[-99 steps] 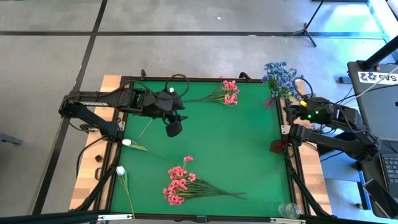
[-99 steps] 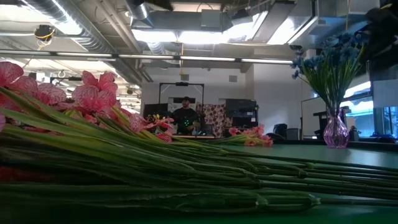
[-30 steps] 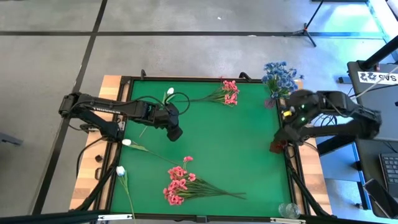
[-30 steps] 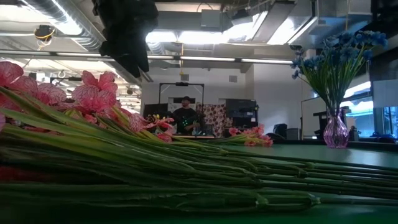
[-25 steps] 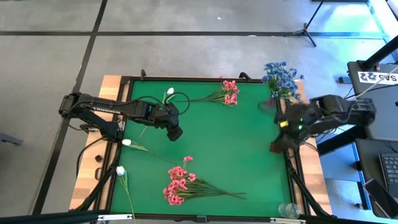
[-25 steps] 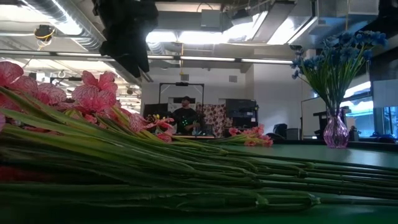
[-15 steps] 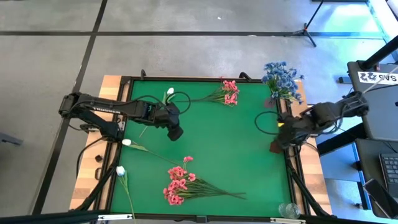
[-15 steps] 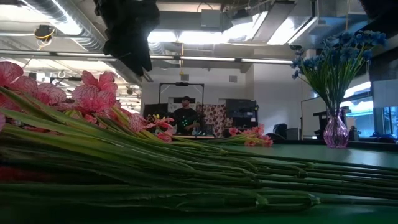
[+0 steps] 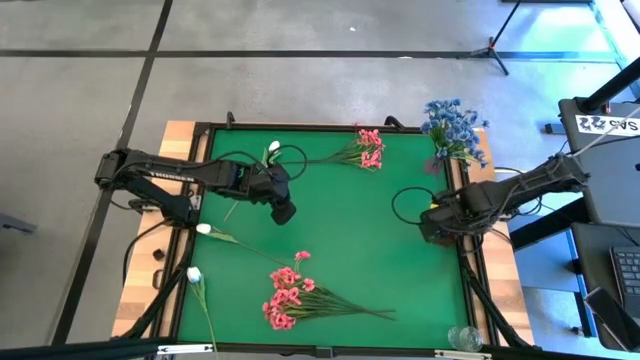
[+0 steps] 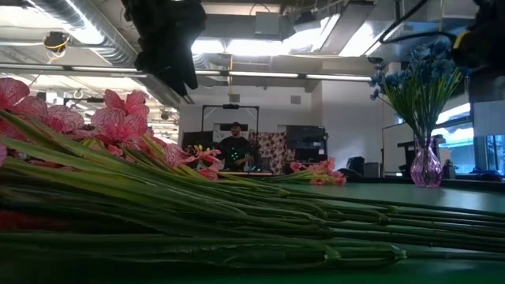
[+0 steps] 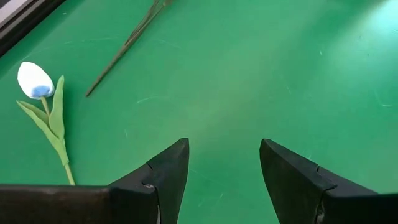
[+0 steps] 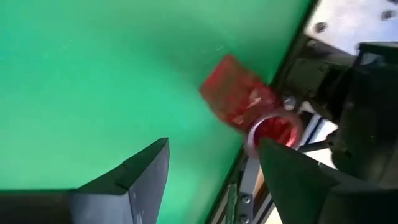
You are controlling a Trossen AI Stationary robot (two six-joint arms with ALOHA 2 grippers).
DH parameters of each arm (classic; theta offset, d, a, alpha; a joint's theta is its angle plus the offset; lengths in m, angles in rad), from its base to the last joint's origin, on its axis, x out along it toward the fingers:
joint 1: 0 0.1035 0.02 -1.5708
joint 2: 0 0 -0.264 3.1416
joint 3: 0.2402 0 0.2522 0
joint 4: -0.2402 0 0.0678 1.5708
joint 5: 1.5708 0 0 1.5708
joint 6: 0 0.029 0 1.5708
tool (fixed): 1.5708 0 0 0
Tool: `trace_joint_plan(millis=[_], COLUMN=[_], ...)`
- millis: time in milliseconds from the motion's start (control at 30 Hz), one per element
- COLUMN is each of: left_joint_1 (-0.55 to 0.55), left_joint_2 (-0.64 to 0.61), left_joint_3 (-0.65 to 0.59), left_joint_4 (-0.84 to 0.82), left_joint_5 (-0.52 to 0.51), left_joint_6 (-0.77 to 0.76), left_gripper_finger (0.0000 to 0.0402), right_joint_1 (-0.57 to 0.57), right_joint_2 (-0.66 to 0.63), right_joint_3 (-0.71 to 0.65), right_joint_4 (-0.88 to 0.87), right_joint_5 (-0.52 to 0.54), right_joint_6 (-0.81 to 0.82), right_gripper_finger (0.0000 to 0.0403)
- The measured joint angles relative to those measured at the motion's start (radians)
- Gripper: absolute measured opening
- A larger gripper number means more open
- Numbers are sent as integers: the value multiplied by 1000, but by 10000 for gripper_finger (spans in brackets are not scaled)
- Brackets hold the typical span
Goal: Sort flowers into vase by color
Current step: Adjust the red vase
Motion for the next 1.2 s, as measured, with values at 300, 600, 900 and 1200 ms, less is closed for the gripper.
trace_joint_plan(millis=[300, 600, 900, 1200], left_joint_1=[-25, -16, 70, 126], left_joint_2=[0, -149, -259, -252], left_joint_3=[0, 3, 3, 3], left_joint_4=[-6, -8, -4, 10], left_joint_5=[1, -48, -57, -27], left_joint_6=[0, -26, 17, 53], left_gripper_finger=[192, 192, 192, 192], right_joint_1=[-49, -49, -49, -142], right_joint_2=[2, 2, 2, 1], right_joint_3=[-63, -109, -109, -109], right_joint_4=[28, 178, 276, 341], right_joint_5=[-27, -9, 112, 150], right_joint_6=[-8, 14, 16, -62], right_gripper_finger=[248, 248, 248, 248])
